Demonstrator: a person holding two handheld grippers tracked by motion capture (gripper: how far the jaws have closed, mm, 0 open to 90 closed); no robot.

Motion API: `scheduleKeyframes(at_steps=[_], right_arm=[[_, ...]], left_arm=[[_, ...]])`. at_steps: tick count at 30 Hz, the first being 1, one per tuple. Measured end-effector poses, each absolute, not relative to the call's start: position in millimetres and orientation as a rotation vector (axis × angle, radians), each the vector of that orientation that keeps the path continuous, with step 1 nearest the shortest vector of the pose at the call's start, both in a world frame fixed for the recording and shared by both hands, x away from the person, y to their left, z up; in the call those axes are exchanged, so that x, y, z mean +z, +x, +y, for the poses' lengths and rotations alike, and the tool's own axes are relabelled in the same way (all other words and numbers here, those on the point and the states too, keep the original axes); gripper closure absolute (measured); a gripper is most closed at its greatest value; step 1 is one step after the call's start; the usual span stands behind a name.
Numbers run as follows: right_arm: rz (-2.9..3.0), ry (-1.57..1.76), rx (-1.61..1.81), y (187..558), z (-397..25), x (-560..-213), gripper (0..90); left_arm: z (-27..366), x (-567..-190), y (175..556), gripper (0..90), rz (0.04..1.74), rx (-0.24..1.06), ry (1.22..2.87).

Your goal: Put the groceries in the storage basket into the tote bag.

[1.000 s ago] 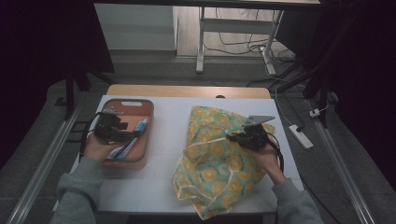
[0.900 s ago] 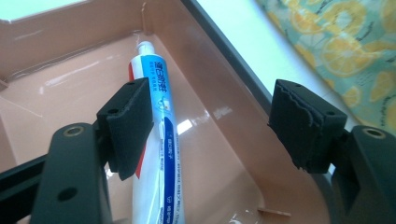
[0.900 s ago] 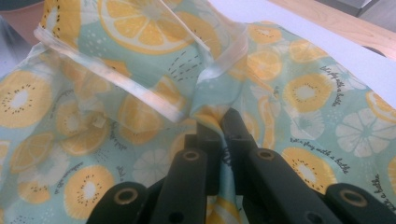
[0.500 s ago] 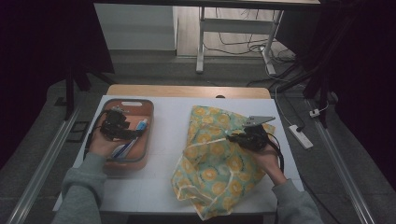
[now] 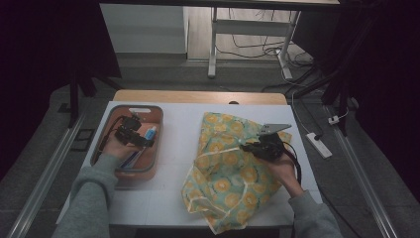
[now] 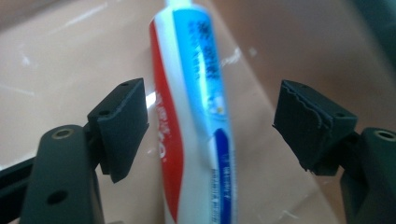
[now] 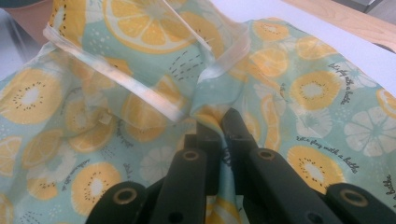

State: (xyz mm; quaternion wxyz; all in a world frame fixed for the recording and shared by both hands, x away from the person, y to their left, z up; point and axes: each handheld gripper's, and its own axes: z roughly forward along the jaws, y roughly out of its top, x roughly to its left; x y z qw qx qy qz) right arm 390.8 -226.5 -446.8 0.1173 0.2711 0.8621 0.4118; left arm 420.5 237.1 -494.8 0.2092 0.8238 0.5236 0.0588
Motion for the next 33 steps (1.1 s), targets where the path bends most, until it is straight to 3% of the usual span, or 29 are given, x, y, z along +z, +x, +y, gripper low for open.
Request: scheduleKeyframes(at_steps=[4,9,16,21,33], right_arm=[[2.528,0.792,1.201,390.6,-225.9,-447.4,88.0],[2.531,0.794,1.197,390.5,-225.6,-448.3,88.0],[2.530,0.798,1.196,390.1,-226.0,-449.1,88.0],[2.530,0.800,1.199,390.2,-226.9,-449.2,88.0],[2.525,0.802,1.201,390.4,-227.6,-449.2,87.9]], left_arm=[[237.7,-499.3,421.4,30.3,1.491,0.147,2.313],[239.4,-504.9,423.1,46.6,1.540,0.104,2.324],[243.0,-504.3,424.2,53.6,1.580,0.091,2.309],[252.9,-494.7,421.4,73.9,1.603,0.121,2.257],[265.7,-493.4,419.4,76.3,1.586,0.118,2.218]])
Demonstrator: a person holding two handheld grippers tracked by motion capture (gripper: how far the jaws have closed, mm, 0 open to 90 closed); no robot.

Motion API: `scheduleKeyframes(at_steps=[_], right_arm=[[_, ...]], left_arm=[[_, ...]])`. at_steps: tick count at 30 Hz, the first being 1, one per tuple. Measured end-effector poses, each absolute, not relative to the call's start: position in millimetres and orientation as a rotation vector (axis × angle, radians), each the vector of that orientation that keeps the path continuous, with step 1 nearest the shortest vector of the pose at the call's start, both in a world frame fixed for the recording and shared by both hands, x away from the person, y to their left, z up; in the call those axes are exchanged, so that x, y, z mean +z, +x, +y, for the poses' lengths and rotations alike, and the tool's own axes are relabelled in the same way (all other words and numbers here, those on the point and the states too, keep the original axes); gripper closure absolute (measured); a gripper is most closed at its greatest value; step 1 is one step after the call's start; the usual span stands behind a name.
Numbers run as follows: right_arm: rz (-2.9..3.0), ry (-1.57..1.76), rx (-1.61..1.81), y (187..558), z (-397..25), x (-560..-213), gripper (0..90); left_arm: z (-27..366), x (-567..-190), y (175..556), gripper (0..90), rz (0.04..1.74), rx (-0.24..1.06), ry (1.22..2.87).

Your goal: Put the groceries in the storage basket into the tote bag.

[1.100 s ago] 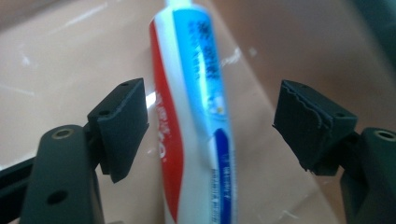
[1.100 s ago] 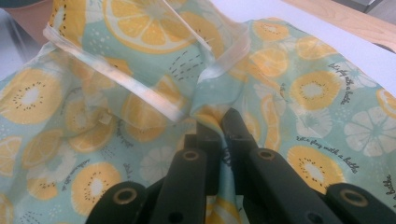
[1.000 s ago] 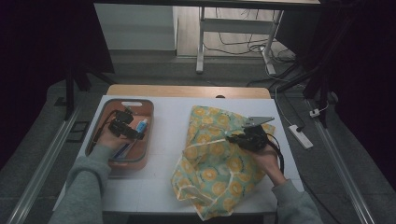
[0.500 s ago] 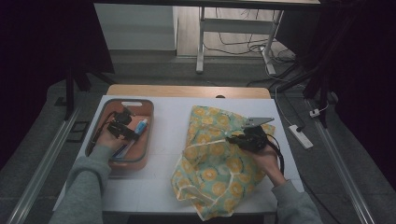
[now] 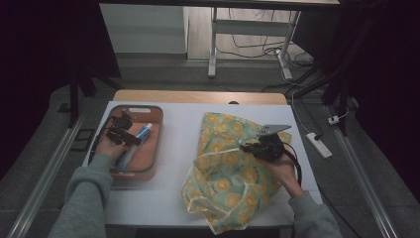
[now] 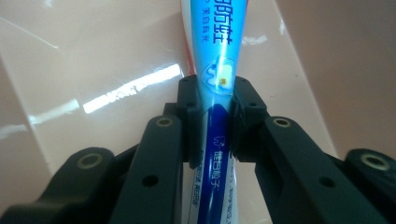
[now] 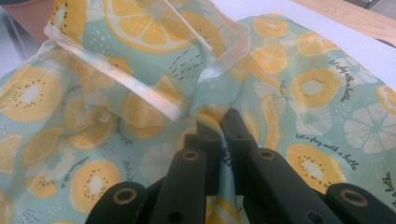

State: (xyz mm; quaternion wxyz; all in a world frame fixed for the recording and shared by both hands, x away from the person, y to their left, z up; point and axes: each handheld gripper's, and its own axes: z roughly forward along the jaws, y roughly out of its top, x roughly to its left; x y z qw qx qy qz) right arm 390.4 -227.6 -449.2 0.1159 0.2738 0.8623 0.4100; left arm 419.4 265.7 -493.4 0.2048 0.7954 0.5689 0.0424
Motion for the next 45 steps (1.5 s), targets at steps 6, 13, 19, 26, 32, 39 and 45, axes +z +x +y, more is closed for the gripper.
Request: scheduleKeyframes(at_steps=[6,13,19,26,32,39,45], right_arm=[[2.527,0.806,1.200,391.2,-228.1,-450.4,87.9],[2.532,0.805,1.199,391.3,-226.6,-451.8,87.9],[2.530,0.808,1.200,391.4,-227.2,-451.6,87.9],[2.524,0.809,1.205,391.2,-227.2,-451.2,87.9],[2.523,0.813,1.206,391.7,-227.2,-451.8,87.9],[2.520,0.813,1.206,392.0,-226.7,-451.7,87.9],[2.516,0.817,1.211,392.2,-226.8,-451.5,87.9]], left_arm=[[276.8,-479.1,412.0,76.6,1.527,0.133,2.118],[284.5,-448.4,397.3,76.5,1.437,0.190,2.029],[287.3,-421.9,384.2,76.5,1.368,0.237,1.982],[272.0,-396.7,363.5,76.5,1.229,0.276,1.976],[241.5,-389.1,340.6,76.5,1.075,0.235,2.000],[206.6,-385.0,316.1,76.5,0.908,0.141,2.035],[172.4,-388.2,298.2,76.4,0.792,0.095,2.104]])
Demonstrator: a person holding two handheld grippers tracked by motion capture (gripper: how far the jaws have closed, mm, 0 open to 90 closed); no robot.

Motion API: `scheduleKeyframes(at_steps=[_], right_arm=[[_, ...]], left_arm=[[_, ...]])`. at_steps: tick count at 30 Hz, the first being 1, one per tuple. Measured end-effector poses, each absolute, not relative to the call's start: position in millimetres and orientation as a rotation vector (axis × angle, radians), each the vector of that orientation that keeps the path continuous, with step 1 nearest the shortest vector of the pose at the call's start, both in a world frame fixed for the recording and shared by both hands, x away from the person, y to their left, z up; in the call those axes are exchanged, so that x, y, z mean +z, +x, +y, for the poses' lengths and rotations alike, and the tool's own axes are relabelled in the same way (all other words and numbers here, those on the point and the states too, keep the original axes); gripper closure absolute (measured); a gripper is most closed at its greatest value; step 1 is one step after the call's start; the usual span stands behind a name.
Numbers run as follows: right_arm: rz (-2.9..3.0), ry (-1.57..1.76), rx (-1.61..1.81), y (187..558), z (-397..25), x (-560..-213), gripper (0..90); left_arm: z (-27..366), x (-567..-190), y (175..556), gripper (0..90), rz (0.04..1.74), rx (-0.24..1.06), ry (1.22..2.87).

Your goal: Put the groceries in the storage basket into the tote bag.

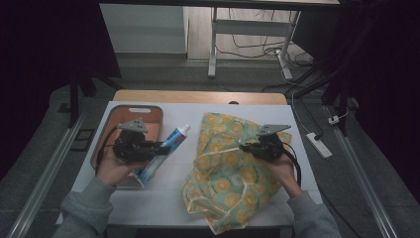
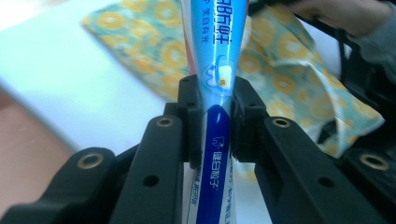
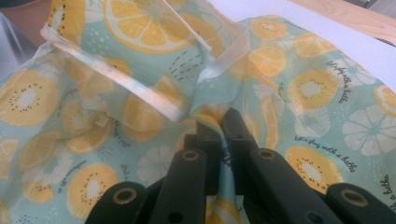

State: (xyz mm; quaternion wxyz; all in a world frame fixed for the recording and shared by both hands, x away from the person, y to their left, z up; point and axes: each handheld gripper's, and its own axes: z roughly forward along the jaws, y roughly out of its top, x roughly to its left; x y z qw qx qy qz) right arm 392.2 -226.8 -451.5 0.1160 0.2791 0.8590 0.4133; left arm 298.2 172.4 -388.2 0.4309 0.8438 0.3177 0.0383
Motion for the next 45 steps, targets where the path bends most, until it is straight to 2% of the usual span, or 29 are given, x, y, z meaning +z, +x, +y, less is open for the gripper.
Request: scheduleKeyframes(at_steps=[7,20,28,45], right_arm=[[2.508,0.818,1.218,391.6,-226.8,-450.3,87.9],[2.493,0.822,1.235,391.5,-228.1,-448.9,87.9],[2.482,0.820,1.273,389.4,-228.3,-445.8,87.9],[2.430,0.796,1.354,380.0,-225.7,-435.1,88.0]], left_arm=[[138.6,-398.1,291.2,76.4,0.707,0.036,2.172],[95.7,-420.3,290.0,76.4,0.649,-0.016,2.285],[61.5,-433.9,302.3,76.3,0.651,-0.012,2.377],[15.6,-446.5,332.1,76.2,0.698,-0.022,2.472]])
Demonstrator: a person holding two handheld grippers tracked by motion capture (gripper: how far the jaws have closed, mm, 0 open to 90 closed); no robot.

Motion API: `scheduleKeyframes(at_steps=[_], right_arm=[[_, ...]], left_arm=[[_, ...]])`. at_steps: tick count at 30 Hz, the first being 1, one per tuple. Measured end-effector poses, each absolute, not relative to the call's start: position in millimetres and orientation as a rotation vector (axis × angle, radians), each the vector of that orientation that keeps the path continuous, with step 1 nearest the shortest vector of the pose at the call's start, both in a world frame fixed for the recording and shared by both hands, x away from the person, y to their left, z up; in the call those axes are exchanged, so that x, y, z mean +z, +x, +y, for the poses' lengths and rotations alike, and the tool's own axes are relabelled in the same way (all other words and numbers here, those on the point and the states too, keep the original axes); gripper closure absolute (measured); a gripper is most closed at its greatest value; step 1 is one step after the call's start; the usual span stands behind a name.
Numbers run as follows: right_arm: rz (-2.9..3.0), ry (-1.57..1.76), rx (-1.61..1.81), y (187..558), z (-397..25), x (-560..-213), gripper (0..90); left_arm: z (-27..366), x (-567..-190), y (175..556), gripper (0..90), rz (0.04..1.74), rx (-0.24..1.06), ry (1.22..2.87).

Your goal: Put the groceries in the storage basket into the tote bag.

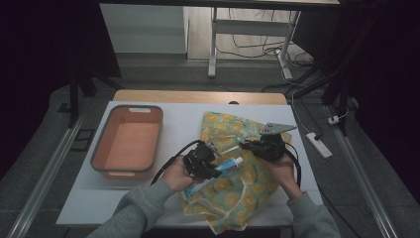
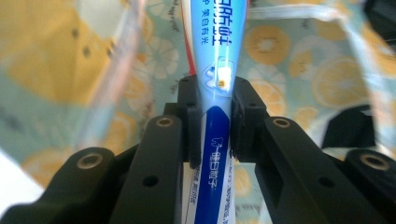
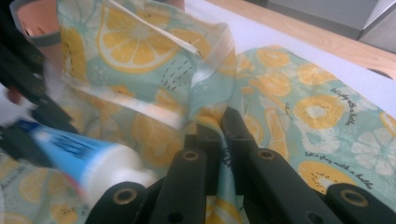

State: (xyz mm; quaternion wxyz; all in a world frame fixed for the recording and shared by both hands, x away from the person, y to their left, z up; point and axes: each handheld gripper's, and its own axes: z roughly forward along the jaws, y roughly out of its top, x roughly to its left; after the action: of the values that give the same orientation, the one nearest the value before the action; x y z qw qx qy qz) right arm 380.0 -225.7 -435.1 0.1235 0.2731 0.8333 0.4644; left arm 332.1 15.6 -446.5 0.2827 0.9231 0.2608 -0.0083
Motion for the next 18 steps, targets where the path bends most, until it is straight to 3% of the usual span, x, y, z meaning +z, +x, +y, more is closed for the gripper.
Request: scheduleKeyframes(at_steps=[6,18], right_arm=[[2.403,0.785,1.410,375.6,-227.4,-428.5,88.0],[2.420,0.794,1.432,375.9,-223.8,-432.3,88.1]], left_arm=[[5.0,-458.2,341.1,76.2,0.721,-0.033,2.500],[-15.6,-452.1,355.9,76.1,0.746,-0.063,2.409]])
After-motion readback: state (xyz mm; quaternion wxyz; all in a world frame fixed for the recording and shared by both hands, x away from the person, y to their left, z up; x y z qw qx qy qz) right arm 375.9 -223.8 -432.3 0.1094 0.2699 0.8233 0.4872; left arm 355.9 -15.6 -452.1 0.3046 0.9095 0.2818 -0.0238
